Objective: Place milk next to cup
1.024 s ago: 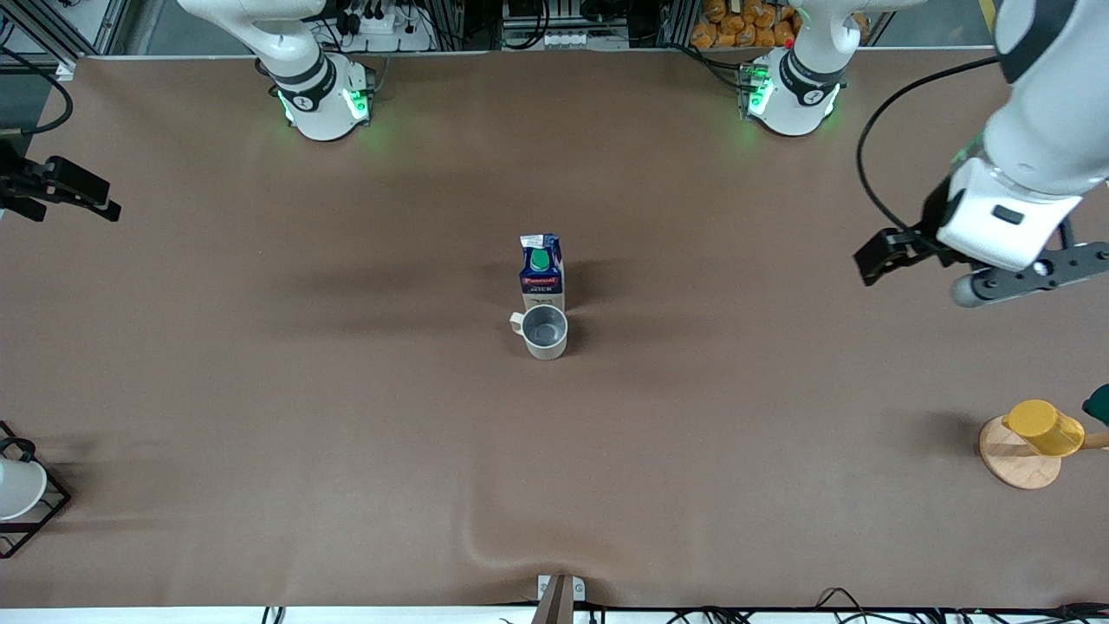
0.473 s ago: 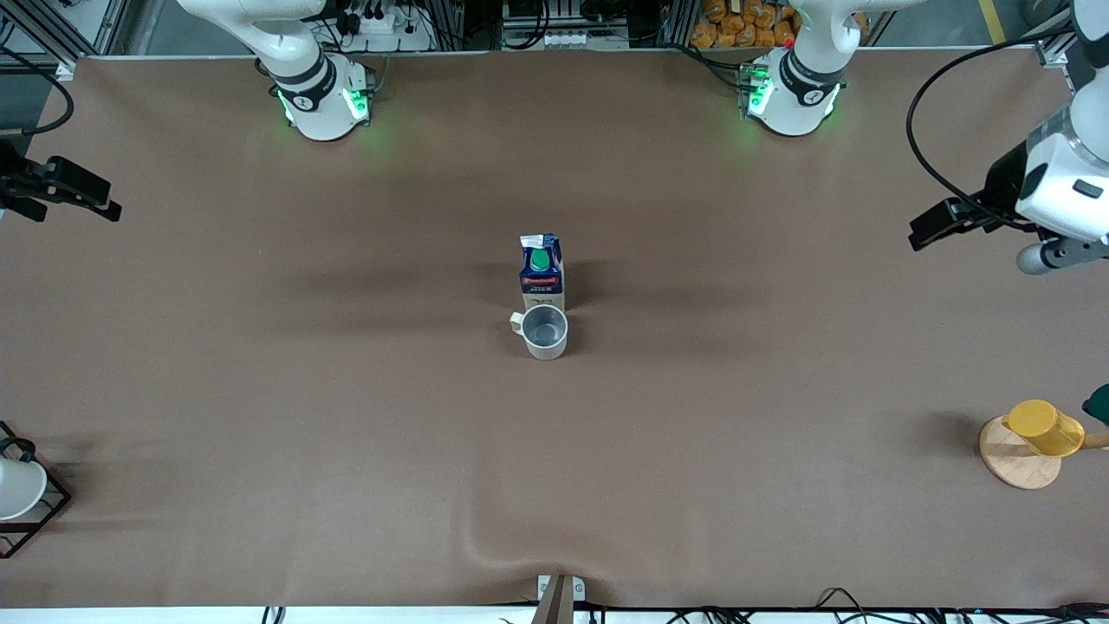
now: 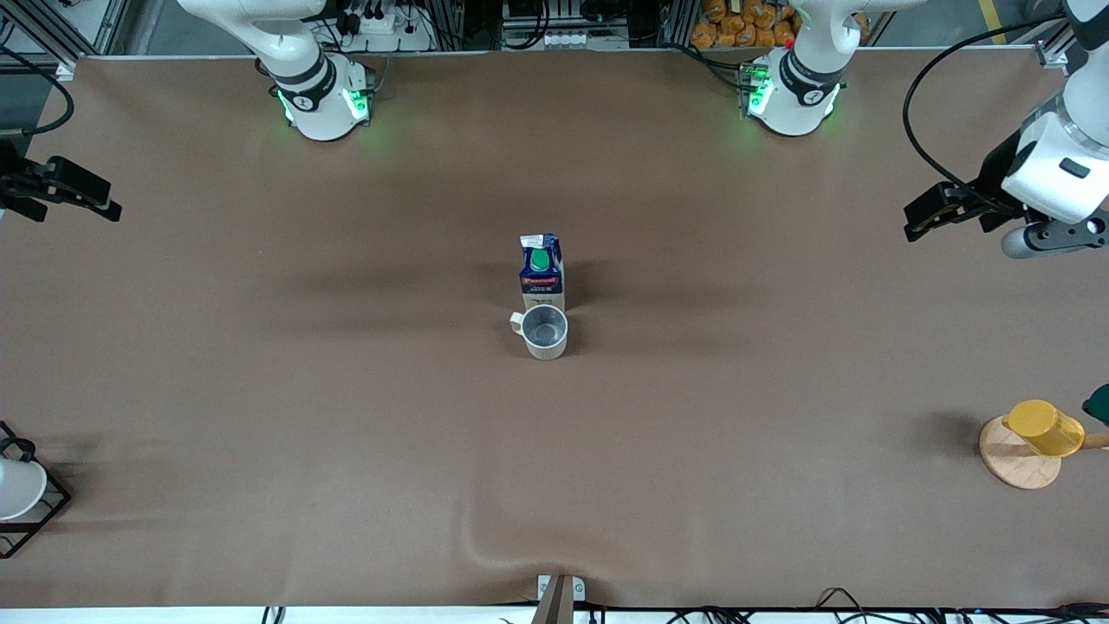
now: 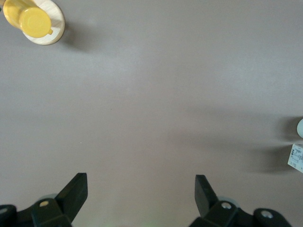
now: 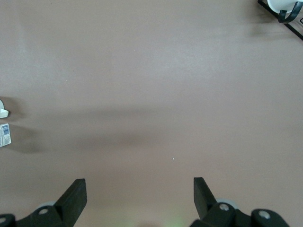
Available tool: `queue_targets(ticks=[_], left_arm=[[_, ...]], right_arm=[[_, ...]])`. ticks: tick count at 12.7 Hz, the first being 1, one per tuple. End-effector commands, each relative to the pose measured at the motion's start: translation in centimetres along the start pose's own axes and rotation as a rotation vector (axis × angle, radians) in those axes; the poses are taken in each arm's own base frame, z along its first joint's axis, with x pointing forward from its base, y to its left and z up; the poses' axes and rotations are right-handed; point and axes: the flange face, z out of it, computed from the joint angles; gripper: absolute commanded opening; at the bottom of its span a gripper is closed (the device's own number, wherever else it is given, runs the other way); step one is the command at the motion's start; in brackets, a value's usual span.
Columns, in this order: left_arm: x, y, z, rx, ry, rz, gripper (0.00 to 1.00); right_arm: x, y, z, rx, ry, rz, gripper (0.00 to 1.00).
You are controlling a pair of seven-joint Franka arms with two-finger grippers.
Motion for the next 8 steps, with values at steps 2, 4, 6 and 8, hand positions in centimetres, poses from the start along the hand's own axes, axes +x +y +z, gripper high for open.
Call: queue_targets(ticks=[2,4,6,8], left_arm=[[-0.69,0.70,-1.20,-0.018,0.019,0.032,1.00],[-0.85,0.75,-1.20,-0.016,0.012,0.033,1.00],[-0.91,0.67,-1.33,-0.017,0.012,0.032,1.00],[-1.07,0.65,-1.61,-0.017,0.004,0.032,1.00]], right_arm=[[-0.46,0.03,-0.27,0.000,0.001,0.015,1.00],[-0.51,-0.22,-0.33,0.000,0.001,0.011,1.00],[-0.49,-0.22,-0.42,0.000,0.004,0.011,1.00],[-0.52,-0.14,-0.41,0.000,0.002,0.012,1.00]])
